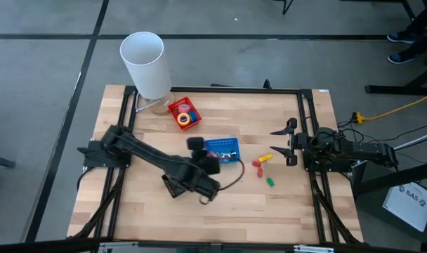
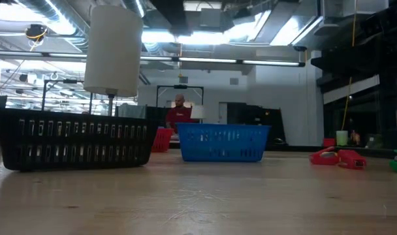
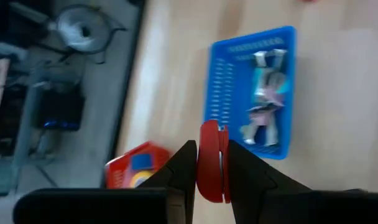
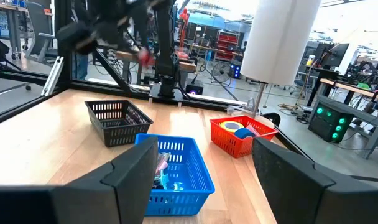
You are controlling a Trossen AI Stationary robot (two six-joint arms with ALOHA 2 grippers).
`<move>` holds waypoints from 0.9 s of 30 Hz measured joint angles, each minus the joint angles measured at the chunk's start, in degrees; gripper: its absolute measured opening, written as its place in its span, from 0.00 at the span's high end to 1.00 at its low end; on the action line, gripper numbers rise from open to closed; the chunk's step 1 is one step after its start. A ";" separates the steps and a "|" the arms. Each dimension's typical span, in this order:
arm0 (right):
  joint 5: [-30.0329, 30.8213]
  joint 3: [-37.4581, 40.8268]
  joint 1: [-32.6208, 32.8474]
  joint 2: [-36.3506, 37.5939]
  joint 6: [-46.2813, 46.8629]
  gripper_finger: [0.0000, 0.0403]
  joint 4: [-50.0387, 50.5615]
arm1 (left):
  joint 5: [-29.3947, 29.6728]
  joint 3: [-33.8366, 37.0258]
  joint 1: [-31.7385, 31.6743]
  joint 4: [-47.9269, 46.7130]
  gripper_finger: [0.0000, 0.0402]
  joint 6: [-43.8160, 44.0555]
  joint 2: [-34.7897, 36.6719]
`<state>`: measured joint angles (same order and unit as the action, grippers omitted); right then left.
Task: Pick and place Stapler, Stapler remover, tape
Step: Put the bottom red stapler into the black basket
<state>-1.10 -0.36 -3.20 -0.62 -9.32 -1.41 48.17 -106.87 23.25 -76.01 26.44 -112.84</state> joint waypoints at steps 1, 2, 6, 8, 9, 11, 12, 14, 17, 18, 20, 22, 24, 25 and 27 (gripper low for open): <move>0.02 0.02 0.00 0.00 0.00 0.35 0.00 | 1.08 0.00 0.33 -1.48 0.85 1.56 1.01; 0.02 0.02 -0.01 0.00 0.00 0.35 0.00 | 2.15 0.00 0.62 -3.05 0.85 2.87 2.01; 0.02 0.01 0.00 0.00 0.00 0.35 0.00 | 3.65 3.86 1.23 -3.65 0.85 5.77 6.60; 0.01 0.02 -0.02 0.00 0.00 0.35 0.00 | 2.16 8.30 0.97 -2.10 0.85 6.19 9.12; 0.01 0.00 0.00 0.00 0.00 0.35 0.00 | 1.00 10.75 0.64 -0.75 0.85 6.27 10.46; 0.02 0.02 0.00 0.00 0.00 0.35 0.00 | -1.41 16.03 0.16 3.14 0.85 6.29 13.71; 0.02 0.02 0.00 0.00 0.00 0.35 0.00 | -2.58 18.74 -0.07 5.21 0.85 6.27 15.43; 0.01 0.01 0.00 0.00 0.00 0.35 0.00 | -4.88 24.31 -0.54 10.84 0.85 5.35 19.15; 0.00 0.02 0.00 0.00 0.00 0.35 0.00 | -8.92 32.76 -1.61 19.72 0.85 3.41 25.05; 0.01 0.01 -0.01 0.00 0.00 0.35 0.00 | -10.33 35.54 -2.10 22.63 0.85 3.10 27.05; 0.00 0.00 -0.01 0.00 0.00 0.35 0.00 | -13.58 41.07 -3.38 27.82 0.85 3.01 30.89; 0.02 0.00 0.00 0.00 0.00 0.35 0.00 | -18.22 46.11 -4.86 32.57 0.85 3.61 33.97; 0.02 0.02 -0.02 0.00 0.00 0.35 0.00 | -22.32 50.55 -6.08 35.92 0.85 5.46 36.24; 0.02 0.01 -0.01 0.00 0.00 0.35 0.01 | -23.90 52.37 -6.58 37.11 0.85 6.52 37.02; 0.02 0.00 -0.02 0.00 0.00 0.35 0.00 | -26.85 55.39 -7.14 39.03 0.85 8.57 37.77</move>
<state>-1.08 -0.36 -3.22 -0.62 -9.32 -1.41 21.32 -51.48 16.12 -36.98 35.01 -75.07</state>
